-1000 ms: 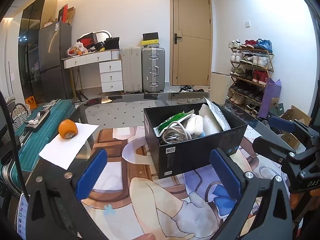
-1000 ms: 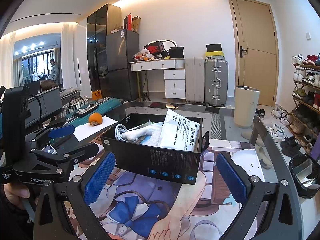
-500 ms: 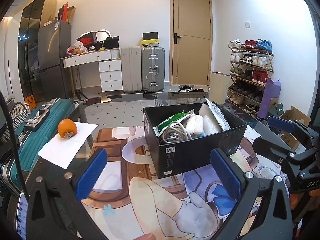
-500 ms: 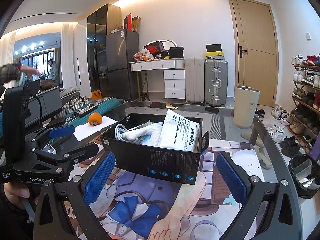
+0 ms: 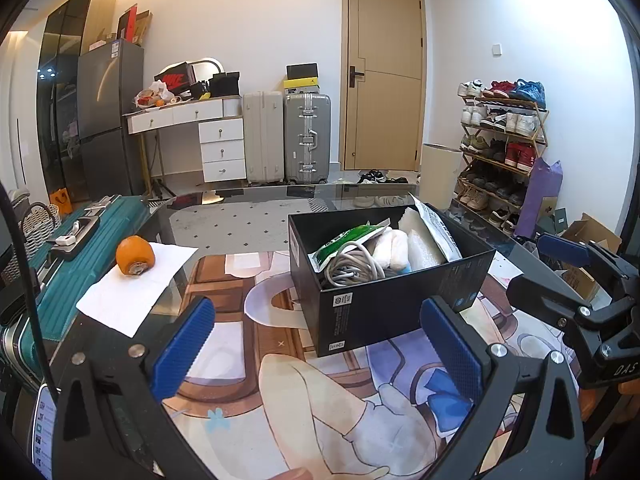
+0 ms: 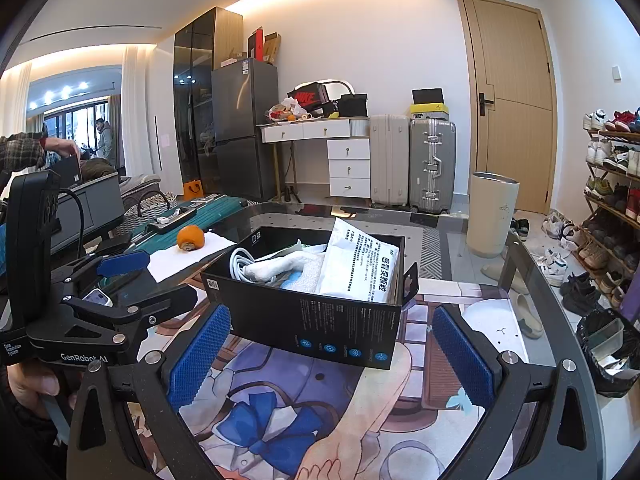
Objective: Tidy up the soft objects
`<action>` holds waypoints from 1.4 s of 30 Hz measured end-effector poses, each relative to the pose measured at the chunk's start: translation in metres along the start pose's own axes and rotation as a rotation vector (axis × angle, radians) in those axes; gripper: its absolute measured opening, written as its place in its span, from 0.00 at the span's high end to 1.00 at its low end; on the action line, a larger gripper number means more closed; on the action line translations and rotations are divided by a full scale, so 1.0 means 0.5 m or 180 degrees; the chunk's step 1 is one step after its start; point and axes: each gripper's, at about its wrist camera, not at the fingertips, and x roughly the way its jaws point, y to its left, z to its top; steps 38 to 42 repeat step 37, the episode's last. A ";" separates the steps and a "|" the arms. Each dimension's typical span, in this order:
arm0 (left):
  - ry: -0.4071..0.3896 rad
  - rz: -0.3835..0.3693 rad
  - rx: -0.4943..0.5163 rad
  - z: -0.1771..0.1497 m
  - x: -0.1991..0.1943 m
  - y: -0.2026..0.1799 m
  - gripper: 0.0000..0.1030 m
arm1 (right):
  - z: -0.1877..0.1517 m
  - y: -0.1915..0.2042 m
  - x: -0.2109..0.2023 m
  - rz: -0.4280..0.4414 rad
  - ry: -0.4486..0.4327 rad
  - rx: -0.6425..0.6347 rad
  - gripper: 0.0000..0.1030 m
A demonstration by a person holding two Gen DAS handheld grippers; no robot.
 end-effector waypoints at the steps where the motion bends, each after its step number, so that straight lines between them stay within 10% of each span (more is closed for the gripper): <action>1: -0.0002 0.0001 0.0000 0.000 -0.001 0.000 0.00 | 0.000 0.000 0.000 0.0000 0.0000 0.0000 0.01; 42: -0.0063 0.0034 0.0003 -0.002 -0.007 -0.006 0.00 | -0.001 0.000 0.000 0.0000 0.0002 -0.0004 0.00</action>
